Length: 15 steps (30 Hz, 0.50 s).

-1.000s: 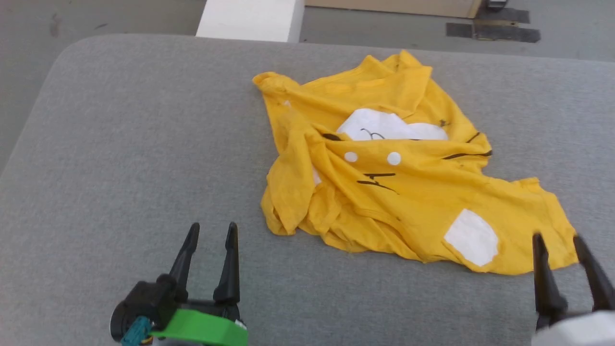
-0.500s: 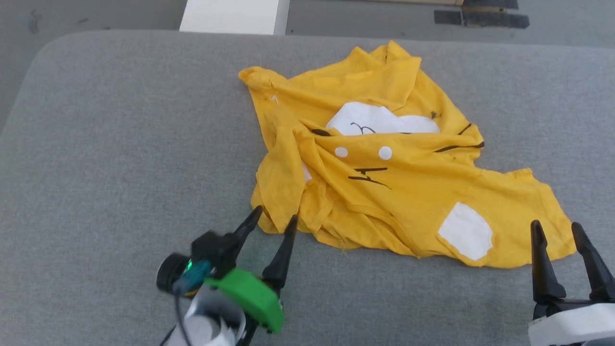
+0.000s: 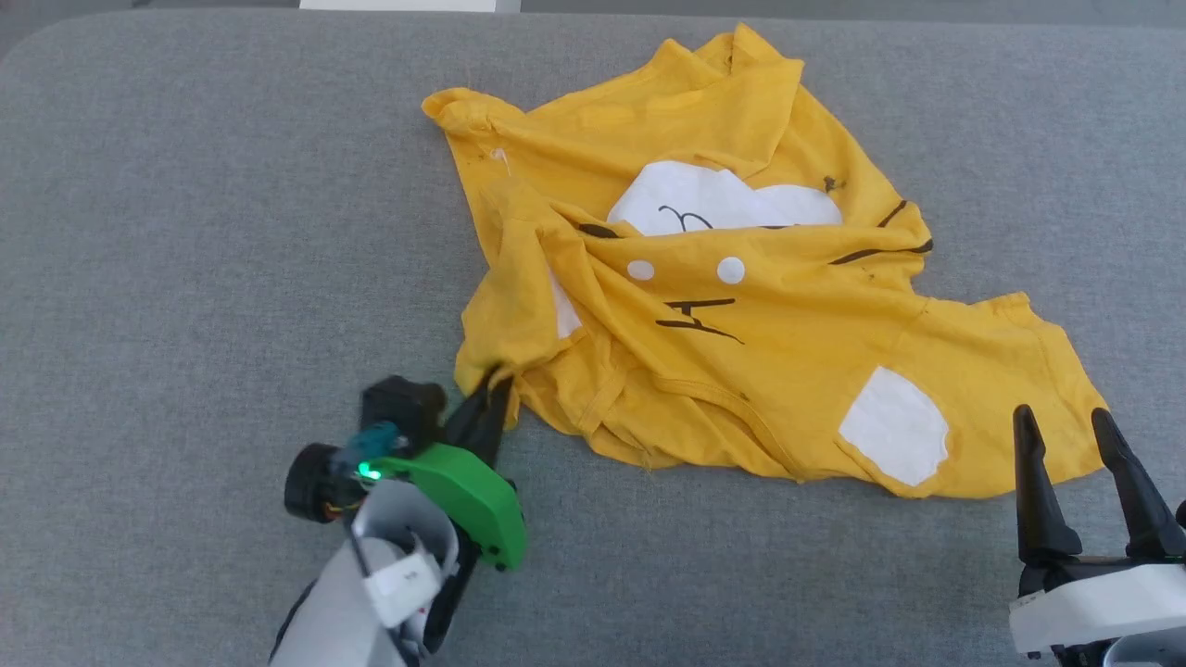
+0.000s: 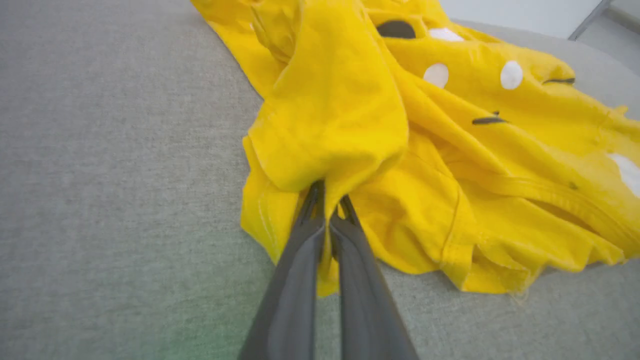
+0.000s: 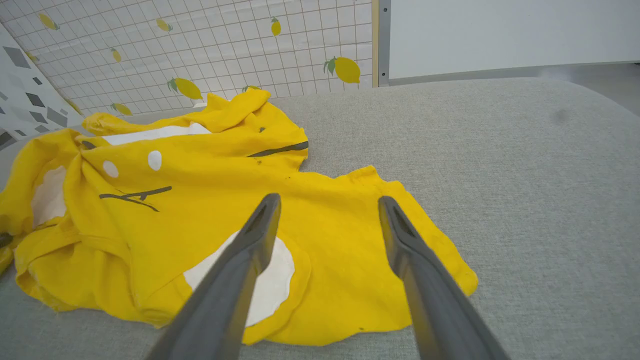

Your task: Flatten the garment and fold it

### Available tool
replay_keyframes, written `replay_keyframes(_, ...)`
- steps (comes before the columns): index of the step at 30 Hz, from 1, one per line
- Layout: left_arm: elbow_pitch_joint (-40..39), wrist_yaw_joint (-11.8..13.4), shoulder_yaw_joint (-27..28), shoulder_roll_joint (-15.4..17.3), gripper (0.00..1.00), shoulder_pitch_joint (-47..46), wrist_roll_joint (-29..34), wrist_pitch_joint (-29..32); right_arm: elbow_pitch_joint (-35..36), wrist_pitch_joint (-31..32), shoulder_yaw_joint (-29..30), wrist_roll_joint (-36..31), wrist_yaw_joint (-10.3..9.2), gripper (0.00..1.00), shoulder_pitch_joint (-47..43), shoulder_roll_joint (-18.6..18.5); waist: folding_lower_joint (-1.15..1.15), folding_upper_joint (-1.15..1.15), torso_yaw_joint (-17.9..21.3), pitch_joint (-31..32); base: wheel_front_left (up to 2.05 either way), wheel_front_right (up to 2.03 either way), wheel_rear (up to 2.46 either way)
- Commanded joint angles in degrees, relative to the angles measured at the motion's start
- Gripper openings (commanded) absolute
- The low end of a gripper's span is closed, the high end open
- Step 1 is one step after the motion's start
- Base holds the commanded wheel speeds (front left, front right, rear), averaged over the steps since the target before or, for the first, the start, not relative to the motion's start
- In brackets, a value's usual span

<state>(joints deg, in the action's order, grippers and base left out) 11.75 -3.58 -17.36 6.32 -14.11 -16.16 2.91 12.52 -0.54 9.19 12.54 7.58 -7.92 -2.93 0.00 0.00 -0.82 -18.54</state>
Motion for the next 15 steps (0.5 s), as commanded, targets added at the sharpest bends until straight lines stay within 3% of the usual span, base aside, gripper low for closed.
replay_keyframes(1,-1.57,0.53,1.39,-0.36,0.0,-0.33,-1.69,-0.66,-0.25,-0.32,0.18,0.02,-0.09,1.0,0.76,0.05,0.0,0.0,-0.22,0.6,0.0,0.0,0.0)
replay_keyframes(5,-8.39,1.37,5.7,-0.62,0.0,1.5,-7.32,0.41,-0.48,-0.09,0.69,0.17,-0.09,1.0,0.2,0.05,0.0,0.0,-1.31,1.58,0.0,0.0,0.0)
replay_keyframes(9,-12.91,3.28,9.86,1.7,0.0,2.91,-9.46,2.92,-0.31,0.71,0.64,-0.02,-0.09,1.0,0.02,0.05,0.0,0.0,-2.37,1.25,0.0,0.0,0.0)
replay_keyframes(14,-7.61,4.43,12.27,4.4,0.0,1.71,-9.77,5.24,0.61,2.06,0.27,-0.85,-0.09,1.0,1.04,0.05,0.0,0.0,-3.0,-0.6,0.0,0.0,0.0)
replay_keyframes(15,-5.4,4.63,12.41,4.85,0.11,0.89,-9.31,5.04,0.85,2.39,0.28,-1.08,-0.09,1.0,1.3,0.05,0.0,0.0,-3.11,-1.02,0.0,0.0,0.0)
